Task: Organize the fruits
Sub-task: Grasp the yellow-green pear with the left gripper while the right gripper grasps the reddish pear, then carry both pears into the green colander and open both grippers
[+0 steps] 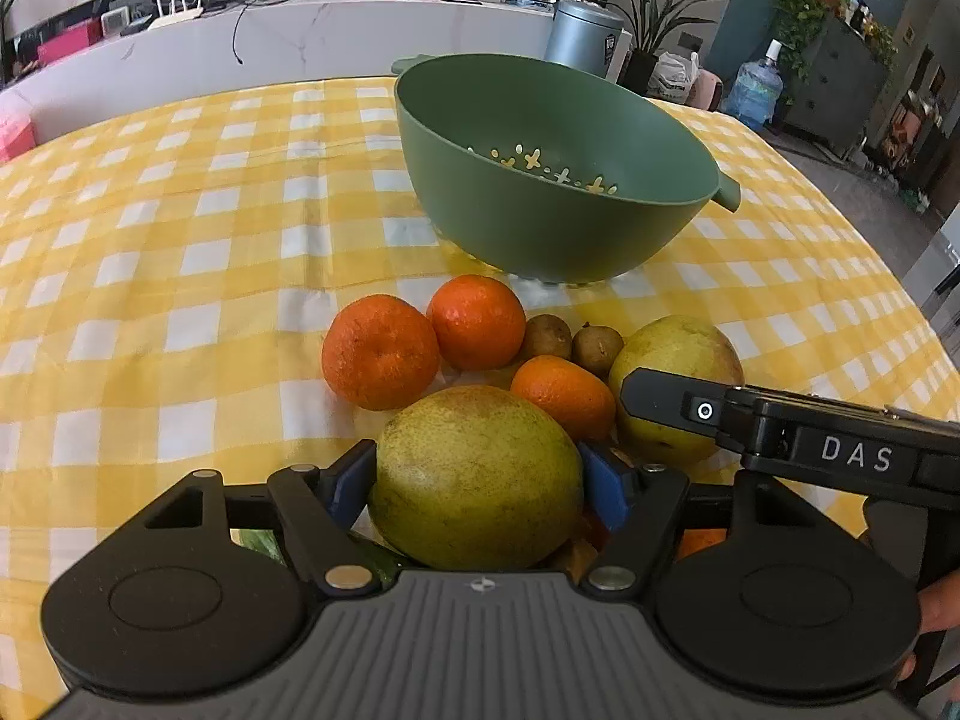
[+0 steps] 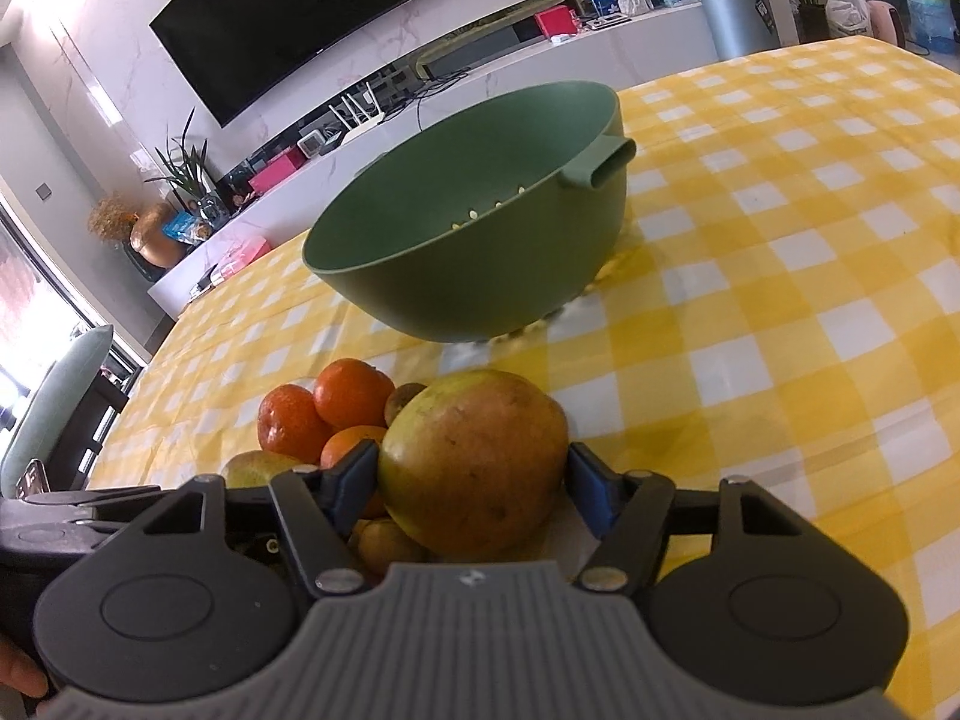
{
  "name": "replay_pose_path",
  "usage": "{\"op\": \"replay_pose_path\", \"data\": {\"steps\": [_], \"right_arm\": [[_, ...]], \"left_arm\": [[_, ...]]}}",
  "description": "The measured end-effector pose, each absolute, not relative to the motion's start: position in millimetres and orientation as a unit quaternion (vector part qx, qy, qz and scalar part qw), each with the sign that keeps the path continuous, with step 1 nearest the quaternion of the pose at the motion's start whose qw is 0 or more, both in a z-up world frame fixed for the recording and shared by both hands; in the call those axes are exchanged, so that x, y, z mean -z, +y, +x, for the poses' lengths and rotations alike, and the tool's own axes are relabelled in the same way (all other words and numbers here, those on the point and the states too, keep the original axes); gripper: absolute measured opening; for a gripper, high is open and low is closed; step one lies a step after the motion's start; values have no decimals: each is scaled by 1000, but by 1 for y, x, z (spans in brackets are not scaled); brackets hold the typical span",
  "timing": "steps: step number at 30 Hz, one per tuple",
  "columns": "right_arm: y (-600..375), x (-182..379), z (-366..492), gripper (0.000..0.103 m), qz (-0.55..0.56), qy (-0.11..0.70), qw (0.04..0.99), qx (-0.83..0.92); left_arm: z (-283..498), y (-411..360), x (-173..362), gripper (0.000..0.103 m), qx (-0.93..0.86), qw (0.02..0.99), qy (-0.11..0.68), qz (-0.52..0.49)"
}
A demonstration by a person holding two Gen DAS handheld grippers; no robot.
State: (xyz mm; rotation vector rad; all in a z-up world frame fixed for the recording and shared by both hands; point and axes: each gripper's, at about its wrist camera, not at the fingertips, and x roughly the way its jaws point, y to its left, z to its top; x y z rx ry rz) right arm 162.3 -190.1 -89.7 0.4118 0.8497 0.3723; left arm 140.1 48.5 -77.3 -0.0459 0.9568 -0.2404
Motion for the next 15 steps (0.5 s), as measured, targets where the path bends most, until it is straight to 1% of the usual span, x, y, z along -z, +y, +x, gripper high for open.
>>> {"op": "replay_pose_path", "data": {"steps": [9, 15], "right_arm": [[-191, 83, 157, 64, 190, 396, 881, -175], [-197, 71, 150, 64, 191, 376, 890, -175]], "left_arm": [[131, 48, 67, 83, 115, 892, 438, -16], [126, 58, 45, 83, 107, 906, 406, -52]]}}
